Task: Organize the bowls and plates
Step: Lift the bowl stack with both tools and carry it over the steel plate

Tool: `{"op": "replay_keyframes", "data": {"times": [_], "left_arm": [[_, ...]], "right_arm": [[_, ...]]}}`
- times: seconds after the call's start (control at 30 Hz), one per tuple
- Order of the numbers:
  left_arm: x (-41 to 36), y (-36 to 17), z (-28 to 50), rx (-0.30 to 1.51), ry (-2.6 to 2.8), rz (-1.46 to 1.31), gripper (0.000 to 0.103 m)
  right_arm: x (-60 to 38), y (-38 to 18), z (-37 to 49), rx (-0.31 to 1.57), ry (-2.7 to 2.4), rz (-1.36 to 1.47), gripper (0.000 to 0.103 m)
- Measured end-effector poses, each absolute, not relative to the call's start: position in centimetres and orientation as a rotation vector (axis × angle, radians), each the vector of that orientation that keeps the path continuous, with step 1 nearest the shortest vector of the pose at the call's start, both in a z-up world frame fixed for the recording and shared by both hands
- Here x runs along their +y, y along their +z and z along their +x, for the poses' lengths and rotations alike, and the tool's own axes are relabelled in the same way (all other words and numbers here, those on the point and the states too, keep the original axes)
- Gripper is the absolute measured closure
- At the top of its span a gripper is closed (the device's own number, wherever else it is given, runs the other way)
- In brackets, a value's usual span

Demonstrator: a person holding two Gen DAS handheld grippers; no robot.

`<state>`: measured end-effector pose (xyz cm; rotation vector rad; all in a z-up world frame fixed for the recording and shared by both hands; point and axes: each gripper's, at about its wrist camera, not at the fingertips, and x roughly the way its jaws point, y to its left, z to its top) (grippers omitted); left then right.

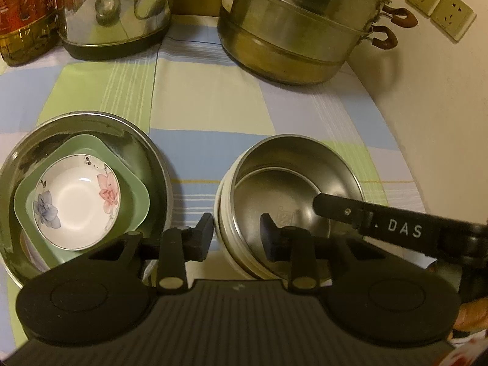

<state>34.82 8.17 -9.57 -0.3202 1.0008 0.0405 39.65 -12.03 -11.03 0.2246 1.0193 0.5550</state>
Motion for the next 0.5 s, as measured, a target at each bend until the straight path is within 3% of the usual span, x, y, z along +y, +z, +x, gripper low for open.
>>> {"op": "replay_keyframes", "data": {"times": [0.07,0.5], "left_arm": [[8.2,-9.6,34.7,1.001,0.043,-0.32,0.079],[8.9,-9.2,32.2,1.024,0.052,-0.344,0.079]], "right_arm": [[-12.2,-11.0,39.8,1.028,0.546,0.221,0.074],[-11.3,-10.6,38.5,1.099,0.568,0.183,0.076]]}}
